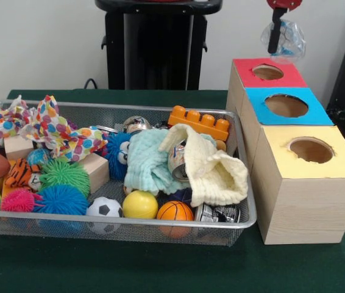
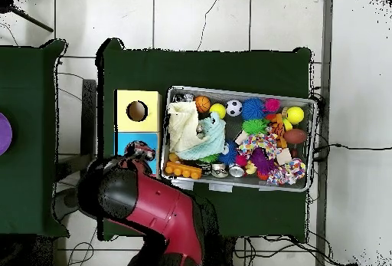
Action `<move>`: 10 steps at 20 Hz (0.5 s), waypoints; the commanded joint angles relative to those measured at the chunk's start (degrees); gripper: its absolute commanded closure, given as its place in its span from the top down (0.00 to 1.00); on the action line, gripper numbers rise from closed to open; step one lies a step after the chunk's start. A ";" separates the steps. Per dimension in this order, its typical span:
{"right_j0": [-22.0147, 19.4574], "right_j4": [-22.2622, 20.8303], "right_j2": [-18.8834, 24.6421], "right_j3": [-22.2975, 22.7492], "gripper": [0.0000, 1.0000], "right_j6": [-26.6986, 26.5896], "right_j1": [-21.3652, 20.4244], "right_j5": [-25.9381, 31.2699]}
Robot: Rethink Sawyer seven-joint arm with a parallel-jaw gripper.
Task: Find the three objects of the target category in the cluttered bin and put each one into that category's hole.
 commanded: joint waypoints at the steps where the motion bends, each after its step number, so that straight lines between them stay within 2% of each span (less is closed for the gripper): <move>1: -1.94 3.34 7.95 7.90 0.00 6.48 2.54 -4.63; 10: -3.05 4.49 10.64 9.57 0.00 6.35 3.96 -8.97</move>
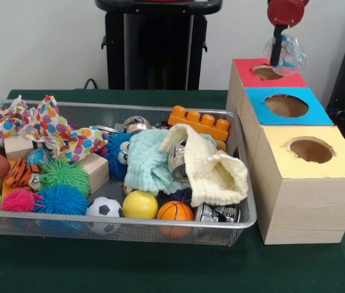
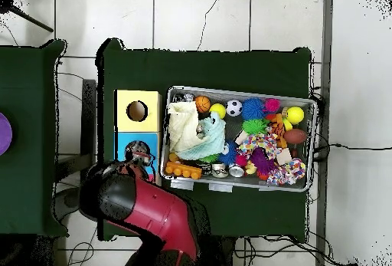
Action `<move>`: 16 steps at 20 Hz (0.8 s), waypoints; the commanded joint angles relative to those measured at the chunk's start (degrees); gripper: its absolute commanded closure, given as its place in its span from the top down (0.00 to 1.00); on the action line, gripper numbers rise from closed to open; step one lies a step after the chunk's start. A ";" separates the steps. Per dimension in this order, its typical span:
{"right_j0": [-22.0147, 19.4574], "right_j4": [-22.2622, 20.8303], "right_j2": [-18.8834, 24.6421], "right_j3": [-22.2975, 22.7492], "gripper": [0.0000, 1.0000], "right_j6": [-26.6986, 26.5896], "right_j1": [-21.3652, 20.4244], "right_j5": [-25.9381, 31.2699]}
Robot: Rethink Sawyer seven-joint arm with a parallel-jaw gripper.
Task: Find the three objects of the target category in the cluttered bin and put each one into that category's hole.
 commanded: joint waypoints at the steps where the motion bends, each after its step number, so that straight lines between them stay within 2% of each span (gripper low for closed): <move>1: -2.68 2.86 7.62 5.75 0.00 6.35 3.46 -5.52; 10: -4.59 2.67 10.28 6.99 0.00 6.35 5.11 -10.37; 16: -2.65 2.31 8.36 5.50 0.00 8.26 6.92 -10.93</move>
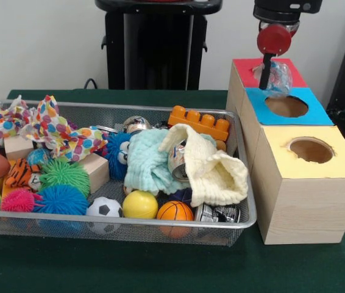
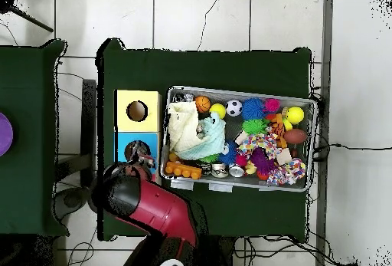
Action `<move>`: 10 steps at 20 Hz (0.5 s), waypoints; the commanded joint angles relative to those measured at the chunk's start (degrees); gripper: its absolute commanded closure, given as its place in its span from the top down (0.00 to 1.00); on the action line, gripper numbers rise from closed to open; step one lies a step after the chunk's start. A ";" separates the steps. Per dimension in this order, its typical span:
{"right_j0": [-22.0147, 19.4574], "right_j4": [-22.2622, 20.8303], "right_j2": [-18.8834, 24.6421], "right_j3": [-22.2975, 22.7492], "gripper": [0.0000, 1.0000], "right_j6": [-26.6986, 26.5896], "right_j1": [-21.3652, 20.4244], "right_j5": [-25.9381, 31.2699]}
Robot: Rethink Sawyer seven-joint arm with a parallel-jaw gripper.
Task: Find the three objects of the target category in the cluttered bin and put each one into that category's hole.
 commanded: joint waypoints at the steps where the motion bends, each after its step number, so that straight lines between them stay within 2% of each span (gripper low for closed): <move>1: 0.21 1.73 3.67 2.13 0.00 8.62 3.54 -3.26; 10: 3.64 3.28 1.05 -0.96 0.00 11.66 6.95 -2.82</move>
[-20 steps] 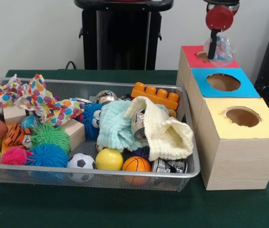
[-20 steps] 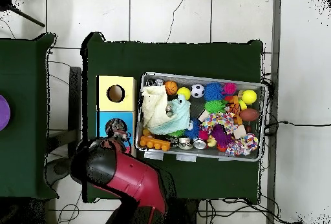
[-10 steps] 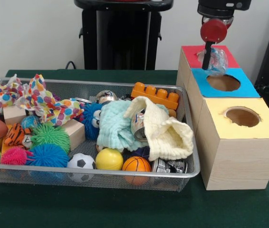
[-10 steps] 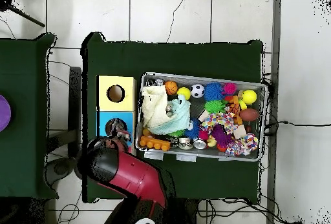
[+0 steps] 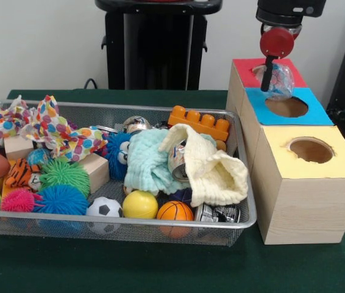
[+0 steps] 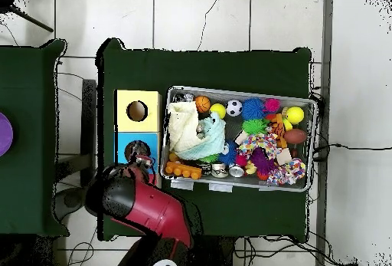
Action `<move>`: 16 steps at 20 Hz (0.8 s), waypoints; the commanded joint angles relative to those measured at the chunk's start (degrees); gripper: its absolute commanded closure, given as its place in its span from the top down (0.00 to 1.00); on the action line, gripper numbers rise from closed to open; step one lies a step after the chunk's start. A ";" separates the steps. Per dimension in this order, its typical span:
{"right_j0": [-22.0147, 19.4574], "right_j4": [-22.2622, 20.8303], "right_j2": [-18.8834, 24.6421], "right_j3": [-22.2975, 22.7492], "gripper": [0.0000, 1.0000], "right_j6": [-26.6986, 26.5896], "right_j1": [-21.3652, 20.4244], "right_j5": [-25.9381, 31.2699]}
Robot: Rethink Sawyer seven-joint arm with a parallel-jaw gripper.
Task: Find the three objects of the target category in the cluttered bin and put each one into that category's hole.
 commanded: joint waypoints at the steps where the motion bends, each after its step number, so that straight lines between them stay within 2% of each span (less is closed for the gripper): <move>1: 1.97 2.92 1.81 -0.85 0.00 11.97 6.13 -1.60; 9: 4.25 5.42 0.25 -2.83 0.00 13.70 8.39 -0.96; 16: 3.87 8.25 1.28 -5.09 0.00 12.38 11.47 -3.18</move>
